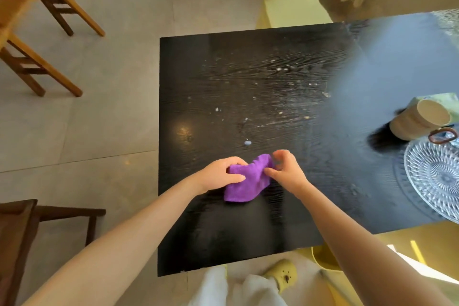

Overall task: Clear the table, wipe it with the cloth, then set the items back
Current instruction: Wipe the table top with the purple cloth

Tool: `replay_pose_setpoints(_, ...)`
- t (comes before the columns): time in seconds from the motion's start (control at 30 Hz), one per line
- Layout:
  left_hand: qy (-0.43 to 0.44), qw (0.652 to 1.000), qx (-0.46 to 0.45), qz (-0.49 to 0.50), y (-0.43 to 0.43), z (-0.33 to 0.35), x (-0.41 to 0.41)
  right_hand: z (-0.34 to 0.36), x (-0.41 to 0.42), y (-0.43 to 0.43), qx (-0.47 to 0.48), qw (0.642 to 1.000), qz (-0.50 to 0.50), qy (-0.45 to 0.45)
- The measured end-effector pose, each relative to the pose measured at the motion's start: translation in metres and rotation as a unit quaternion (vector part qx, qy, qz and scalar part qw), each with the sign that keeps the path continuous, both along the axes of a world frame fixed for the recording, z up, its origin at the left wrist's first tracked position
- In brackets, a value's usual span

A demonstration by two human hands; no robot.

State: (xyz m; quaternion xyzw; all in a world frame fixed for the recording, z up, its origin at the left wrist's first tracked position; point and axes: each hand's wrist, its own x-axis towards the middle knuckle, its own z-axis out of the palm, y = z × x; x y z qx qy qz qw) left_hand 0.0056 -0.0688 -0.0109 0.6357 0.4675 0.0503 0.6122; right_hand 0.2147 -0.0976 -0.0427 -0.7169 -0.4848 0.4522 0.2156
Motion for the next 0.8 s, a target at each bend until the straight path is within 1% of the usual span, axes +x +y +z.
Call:
replay_pose_setpoints(0.03, 0.003, 0.999, 0.028, -0.029, 0.003, 0.003, 0.000, 0.001, -0.001, 0.003, 0.020, 0.998, 0.053, -0.008)
replay_pose_setpoints(0.1, 0.002, 0.996, 0.059, -0.072, 0.009, 0.007, 0.001, 0.002, -0.002, 0.009, 0.044, 0.980, 0.185, -0.055)
replay_pose_setpoints(0.13, 0.000, 0.994, 0.069, -0.081, 0.012, 0.007, 0.000, 0.001, -0.004, 0.011, 0.039, 0.970, 0.224, -0.083)
replay_pose_setpoints(0.17, -0.004, 0.994, 0.074, -0.076, 0.015, 0.006, -0.002, -0.001, -0.005, 0.013, 0.026, 0.968, 0.230, -0.098)
replay_pose_setpoints(0.2, -0.010, 0.996, 0.074, -0.050, 0.018, 0.004, -0.006, 0.000, -0.007, 0.014, 0.015, 0.975, 0.203, -0.094)
replay_pose_setpoints(0.27, -0.017, 0.996, 0.064, 0.059, 0.027, -0.002, -0.012, 0.004, -0.006, 0.021, 0.011, 0.991, 0.113, -0.071)
replay_pose_setpoints(0.33, -0.014, 0.983, 0.054, 0.178, 0.037, -0.010, -0.015, 0.010, 0.000, 0.033, 0.024, 0.999, 0.035, -0.020)
replay_pose_setpoints(0.37, -0.010, 0.974, 0.044, 0.220, 0.041, -0.015, -0.014, 0.011, 0.003, 0.039, 0.027, 1.000, 0.002, 0.002)
replay_pose_setpoints(0.4, -0.003, 0.969, 0.032, 0.246, 0.044, -0.019, -0.012, 0.013, 0.005, 0.046, 0.024, 1.000, -0.020, 0.001)
replay_pose_setpoints(0.43, 0.010, 0.966, 0.022, 0.257, 0.046, -0.024, -0.009, 0.013, 0.006, 0.052, 0.019, 0.999, -0.027, -0.029)
replay_pose_setpoints(0.47, 0.029, 0.966, 0.021, 0.256, 0.046, -0.028, -0.006, 0.010, 0.006, 0.057, 0.012, 0.996, -0.016, -0.090)
replay_pose_setpoints(0.5, 0.058, 0.967, 0.036, 0.246, 0.046, -0.033, -0.005, 0.007, 0.003, 0.061, 0.008, 0.984, 0.011, -0.178)
replay_pose_setpoints(0.53, 0.093, 0.964, 0.071, 0.239, 0.048, -0.037, -0.006, 0.005, -0.002, 0.063, 0.015, 0.962, 0.048, -0.270)
replay_pose_setpoints(0.57, 0.127, 0.955, 0.120, 0.241, 0.051, -0.040, -0.011, 0.003, -0.010, 0.065, 0.042, 0.937, 0.091, -0.336)
replay_pose_setpoints(0.6, 0.153, 0.940, 0.172, 0.253, 0.055, -0.041, -0.018, 0.000, -0.019, 0.067, 0.081, 0.918, 0.142, -0.360)
replay_pose_setpoints(0.67, 0.198, 0.904, 0.257, 0.278, 0.068, -0.045, -0.037, -0.008, -0.039, 0.068, 0.140, 0.890, 0.285, -0.328)
replay_pose_setpoints(0.7, 0.226, 0.890, 0.288, 0.270, 0.077, -0.048, -0.047, -0.014, -0.046, 0.068, 0.148, 0.868, 0.357, -0.312)
replay_pose_setpoints(0.73, 0.264, 0.882, 0.307, 0.241, 0.087, -0.051, -0.056, -0.021, -0.048, 0.069, 0.148, 0.845, 0.411, -0.308)
replay_pose_setpoints(0.77, 0.309, 0.876, 0.313, 0.199, 0.097, -0.056, -0.064, -0.025, -0.047, 0.072, 0.149, 0.829, 0.441, -0.310)
replay_pose_setpoints(0.8, 0.355, 0.868, 0.311, 0.156, 0.104, -0.061, -0.071, -0.028, -0.042, 0.075, 0.156, 0.821, 0.453, -0.312)
